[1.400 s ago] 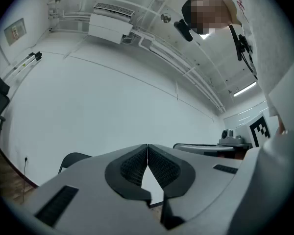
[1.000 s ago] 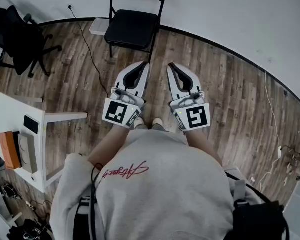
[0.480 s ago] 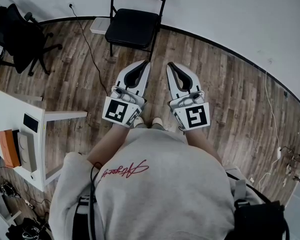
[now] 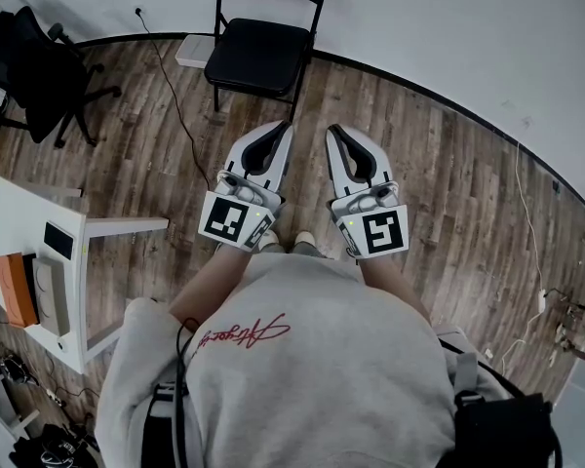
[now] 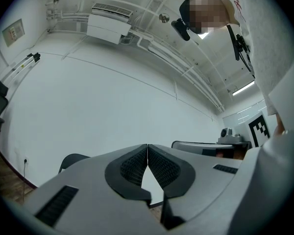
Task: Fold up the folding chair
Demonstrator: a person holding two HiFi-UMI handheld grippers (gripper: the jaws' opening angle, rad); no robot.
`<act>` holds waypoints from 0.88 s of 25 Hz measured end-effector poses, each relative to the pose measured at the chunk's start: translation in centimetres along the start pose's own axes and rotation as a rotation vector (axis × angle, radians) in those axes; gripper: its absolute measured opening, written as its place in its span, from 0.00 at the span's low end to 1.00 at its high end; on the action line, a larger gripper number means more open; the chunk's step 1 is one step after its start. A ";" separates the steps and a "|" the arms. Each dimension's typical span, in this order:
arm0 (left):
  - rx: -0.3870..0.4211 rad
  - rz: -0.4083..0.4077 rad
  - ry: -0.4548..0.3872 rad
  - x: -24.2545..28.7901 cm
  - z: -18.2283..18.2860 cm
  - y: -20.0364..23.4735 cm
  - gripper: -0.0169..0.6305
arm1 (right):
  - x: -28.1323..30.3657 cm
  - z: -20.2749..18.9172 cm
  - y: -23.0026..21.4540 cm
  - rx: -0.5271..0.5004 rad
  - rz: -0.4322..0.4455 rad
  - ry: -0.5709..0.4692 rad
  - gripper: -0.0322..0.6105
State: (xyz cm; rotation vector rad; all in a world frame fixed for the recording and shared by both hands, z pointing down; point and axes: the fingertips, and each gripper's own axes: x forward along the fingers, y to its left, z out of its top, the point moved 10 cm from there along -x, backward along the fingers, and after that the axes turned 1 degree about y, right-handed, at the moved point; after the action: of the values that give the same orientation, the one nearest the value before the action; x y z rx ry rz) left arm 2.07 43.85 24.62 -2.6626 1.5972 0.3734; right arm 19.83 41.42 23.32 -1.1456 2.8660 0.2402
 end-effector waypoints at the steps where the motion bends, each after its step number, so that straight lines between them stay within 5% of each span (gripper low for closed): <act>1: 0.000 0.001 0.000 0.2 -0.1 -0.1 0.05 | -0.1 0.0 -0.3 -0.002 -0.004 -0.004 0.09; 13: 0.015 0.085 -0.010 3.5 -1.5 -0.4 0.05 | 0.9 -1.8 -5.4 -0.026 0.025 -0.004 0.09; 22: 0.041 0.086 0.006 8.3 -3.1 7.2 0.05 | 9.7 -3.8 -8.3 -0.056 0.018 -0.047 0.09</act>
State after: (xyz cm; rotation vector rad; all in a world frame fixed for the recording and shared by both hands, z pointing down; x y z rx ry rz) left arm 0.18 32.81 26.65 -2.5737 1.7062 0.3306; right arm 18.60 28.23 25.09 -1.1075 2.8474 0.3454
